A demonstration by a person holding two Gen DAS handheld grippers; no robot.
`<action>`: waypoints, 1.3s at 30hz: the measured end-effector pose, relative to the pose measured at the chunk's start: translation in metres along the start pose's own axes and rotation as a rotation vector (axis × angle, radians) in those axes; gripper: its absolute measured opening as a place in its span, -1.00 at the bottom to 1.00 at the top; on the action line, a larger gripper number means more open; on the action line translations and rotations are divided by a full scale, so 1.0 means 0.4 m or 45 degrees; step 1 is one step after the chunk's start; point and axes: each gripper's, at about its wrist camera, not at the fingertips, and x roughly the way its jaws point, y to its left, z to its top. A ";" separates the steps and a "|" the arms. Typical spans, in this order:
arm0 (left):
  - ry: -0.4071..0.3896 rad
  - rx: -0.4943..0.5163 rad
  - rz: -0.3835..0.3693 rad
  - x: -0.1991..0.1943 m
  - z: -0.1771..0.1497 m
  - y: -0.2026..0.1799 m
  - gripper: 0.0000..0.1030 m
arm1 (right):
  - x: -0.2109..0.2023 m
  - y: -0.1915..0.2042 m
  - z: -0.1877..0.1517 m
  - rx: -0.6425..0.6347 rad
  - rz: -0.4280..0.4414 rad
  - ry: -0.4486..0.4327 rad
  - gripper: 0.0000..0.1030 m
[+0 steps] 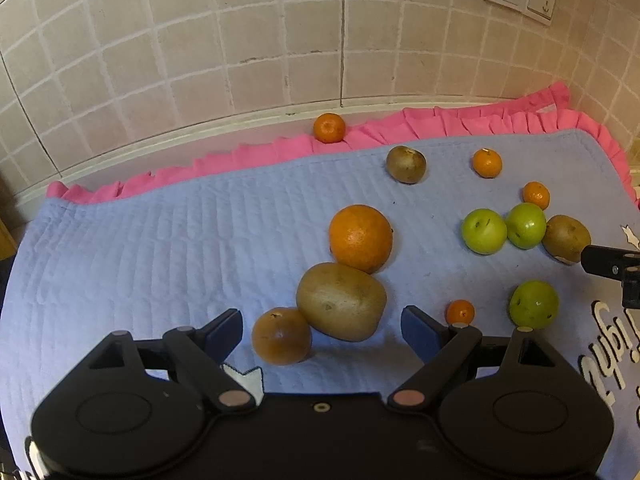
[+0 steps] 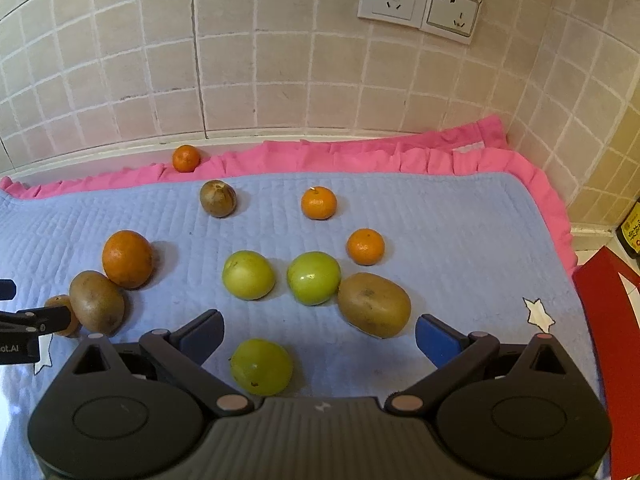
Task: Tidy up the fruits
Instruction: 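Move the left tool toward a kiwi while the right tool approaches another kiwi, then close the left tool on a kiwi while the right tool grasps another kiwi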
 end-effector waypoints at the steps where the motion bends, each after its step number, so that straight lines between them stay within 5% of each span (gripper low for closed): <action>1: 0.003 0.001 -0.003 0.002 0.000 0.001 0.99 | 0.003 0.001 -0.001 -0.002 0.001 0.004 1.00; 10: 0.021 0.114 -0.065 0.019 -0.029 0.030 0.98 | -0.009 -0.121 0.010 0.068 0.014 -0.080 1.00; 18: 0.008 0.101 -0.113 0.073 -0.002 0.049 0.98 | 0.099 -0.208 -0.019 0.220 0.068 0.044 0.99; 29: 0.002 0.103 -0.156 0.101 -0.017 0.090 0.99 | 0.183 -0.213 0.005 0.221 0.081 0.076 0.98; 39: 0.046 0.319 -0.178 0.184 0.019 -0.004 0.99 | 0.225 -0.199 0.021 0.173 0.089 0.108 0.99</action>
